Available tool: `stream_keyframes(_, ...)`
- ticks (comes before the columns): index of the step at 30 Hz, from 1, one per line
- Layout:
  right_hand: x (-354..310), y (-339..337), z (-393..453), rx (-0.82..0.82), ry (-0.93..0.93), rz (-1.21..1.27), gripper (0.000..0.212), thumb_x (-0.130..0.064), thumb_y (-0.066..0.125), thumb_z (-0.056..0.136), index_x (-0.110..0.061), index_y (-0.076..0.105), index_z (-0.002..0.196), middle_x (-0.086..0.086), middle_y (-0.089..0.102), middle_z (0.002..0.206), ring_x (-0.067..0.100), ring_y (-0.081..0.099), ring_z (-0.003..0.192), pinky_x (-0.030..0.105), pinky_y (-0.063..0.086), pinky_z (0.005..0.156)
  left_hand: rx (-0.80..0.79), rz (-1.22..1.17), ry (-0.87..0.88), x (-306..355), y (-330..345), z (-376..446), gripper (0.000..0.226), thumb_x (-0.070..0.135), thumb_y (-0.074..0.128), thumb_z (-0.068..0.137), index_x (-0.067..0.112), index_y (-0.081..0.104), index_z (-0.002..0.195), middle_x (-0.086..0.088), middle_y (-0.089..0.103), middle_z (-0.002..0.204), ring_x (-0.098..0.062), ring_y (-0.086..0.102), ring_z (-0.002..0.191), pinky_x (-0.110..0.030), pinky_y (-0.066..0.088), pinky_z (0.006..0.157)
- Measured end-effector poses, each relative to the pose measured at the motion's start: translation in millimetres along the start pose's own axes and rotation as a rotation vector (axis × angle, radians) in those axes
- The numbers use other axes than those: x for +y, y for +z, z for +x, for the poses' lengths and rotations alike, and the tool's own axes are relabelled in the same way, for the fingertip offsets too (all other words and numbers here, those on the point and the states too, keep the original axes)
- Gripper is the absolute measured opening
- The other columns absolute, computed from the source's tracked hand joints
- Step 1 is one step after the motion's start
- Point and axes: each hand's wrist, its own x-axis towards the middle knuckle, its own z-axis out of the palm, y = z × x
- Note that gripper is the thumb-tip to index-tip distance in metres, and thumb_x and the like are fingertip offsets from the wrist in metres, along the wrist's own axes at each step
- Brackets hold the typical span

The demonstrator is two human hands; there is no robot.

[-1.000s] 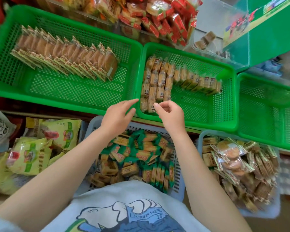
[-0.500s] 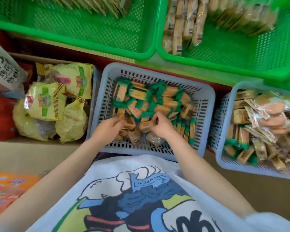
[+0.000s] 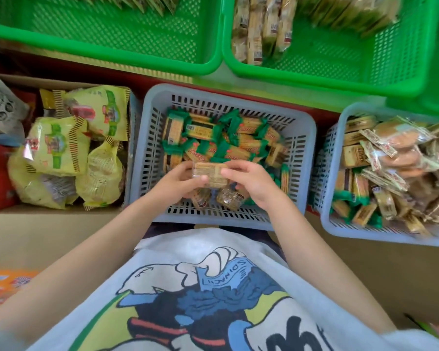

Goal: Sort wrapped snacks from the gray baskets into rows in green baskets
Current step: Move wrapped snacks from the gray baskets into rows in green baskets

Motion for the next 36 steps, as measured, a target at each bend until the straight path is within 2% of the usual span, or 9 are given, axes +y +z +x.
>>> stream_keyframes(3,5.1,-1.0,-2.3,0.018,-0.013,-0.027,0.013,-0.034,0.067,0.095,-0.030,0.070,0.107,-0.009,0.072,0.101,0.012,0.067,0.090,0.031,0.052,0.080,0.026,-0.139,0.027,7.9,10.2,0.4,0.036,0.026,0.074,0.089,0.022,0.058,0.121,-0.001,0.071,0.118,-0.012,0.074,0.095,-0.040,0.061,0.086)
stream_keyframes(6,30.8,-4.8,9.3,0.105,0.050,-0.226,0.026,-0.034,0.064,0.097,-0.022,0.068,0.120,-0.005,0.069,0.115,0.019,0.063,0.109,0.034,0.049,0.092,0.092,-0.149,0.000,2.1,9.6,2.4,0.047,0.021,0.075,0.088,0.020,0.053,0.130,-0.007,0.067,0.122,-0.018,0.075,0.091,-0.040,0.063,0.080)
stream_keyframes(12,86.4,8.9,22.1,0.152,0.202,-0.640,0.040,-0.040,0.070,0.091,-0.011,0.063,0.118,0.009,0.068,0.110,0.028,0.062,0.097,0.038,0.054,0.080,0.093,-0.225,-0.048,-23.8,2.4,2.7,0.037,0.006,0.072,0.090,0.015,0.053,0.120,-0.013,0.064,0.116,-0.017,0.075,0.080,-0.027,0.061,0.067)
stream_keyframes(16,90.5,19.7,17.5,0.183,0.223,-0.451,0.035,-0.036,0.073,0.089,-0.015,0.055,0.109,0.001,0.060,0.100,0.022,0.057,0.089,0.035,0.049,0.074,0.114,-0.249,-0.078,-28.1,3.0,3.1,0.029,0.005,0.073,0.088,0.017,0.056,0.108,-0.012,0.067,0.115,-0.020,0.074,0.089,-0.031,0.062,0.071)
stream_keyframes(22,37.7,-15.3,-9.1,0.274,0.088,0.128,0.032,-0.034,0.077,0.087,-0.023,0.059,0.110,-0.004,0.065,0.115,0.022,0.064,0.108,0.044,0.054,0.093,0.118,-0.328,-0.005,3.7,-2.6,-1.7,0.036,0.007,0.072,0.090,0.020,0.054,0.118,-0.015,0.063,0.125,-0.029,0.072,0.101,-0.044,0.061,0.085)
stream_keyframes(25,-14.0,-44.6,-39.2,0.179,-0.088,0.403,0.018,-0.028,0.066,0.095,-0.018,0.064,0.110,0.001,0.071,0.113,0.019,0.068,0.100,0.032,0.050,0.076,0.054,-0.415,0.079,46.5,3.9,-11.7,0.038,0.019,0.075,0.085,0.020,0.054,0.117,-0.016,0.061,0.130,-0.029,0.071,0.106,-0.046,0.059,0.088)
stream_keyframes(29,-78.4,-68.0,-71.3,0.116,-0.276,0.391,0.021,-0.031,0.058,0.100,-0.015,0.063,0.111,0.002,0.071,0.108,0.016,0.066,0.098,0.031,0.053,0.078,-0.069,-0.485,0.266,122.3,29.6,-28.6,0.040,0.038,0.071,0.078,0.020,0.053,0.109,-0.011,0.060,0.128,-0.027,0.069,0.109,-0.043,0.060,0.083)
stream_keyframes(32,-107.6,-72.7,-78.2,0.205,-0.334,0.260,0.055,-0.061,0.057,0.087,-0.021,0.053,0.125,0.005,0.063,0.127,0.021,0.060,0.117,0.050,0.048,0.104,-0.116,-0.455,0.363,169.2,50.7,-33.4,0.041,0.038,0.077,0.083,0.022,0.053,0.112,-0.008,0.064,0.118,-0.026,0.068,0.105,-0.051,0.055,0.095)
stream_keyframes(36,-132.4,-77.8,-82.7,0.191,-0.343,0.211,0.103,-0.092,0.049,0.068,-0.035,0.031,0.152,-0.001,0.045,0.151,0.021,0.044,0.139,0.052,0.037,0.114,-0.155,-0.366,0.439,211.2,69.9,-32.3,0.060,0.031,0.081,0.080,0.018,0.047,0.128,-0.004,0.068,0.115,-0.017,0.071,0.100,-0.034,0.059,0.081)
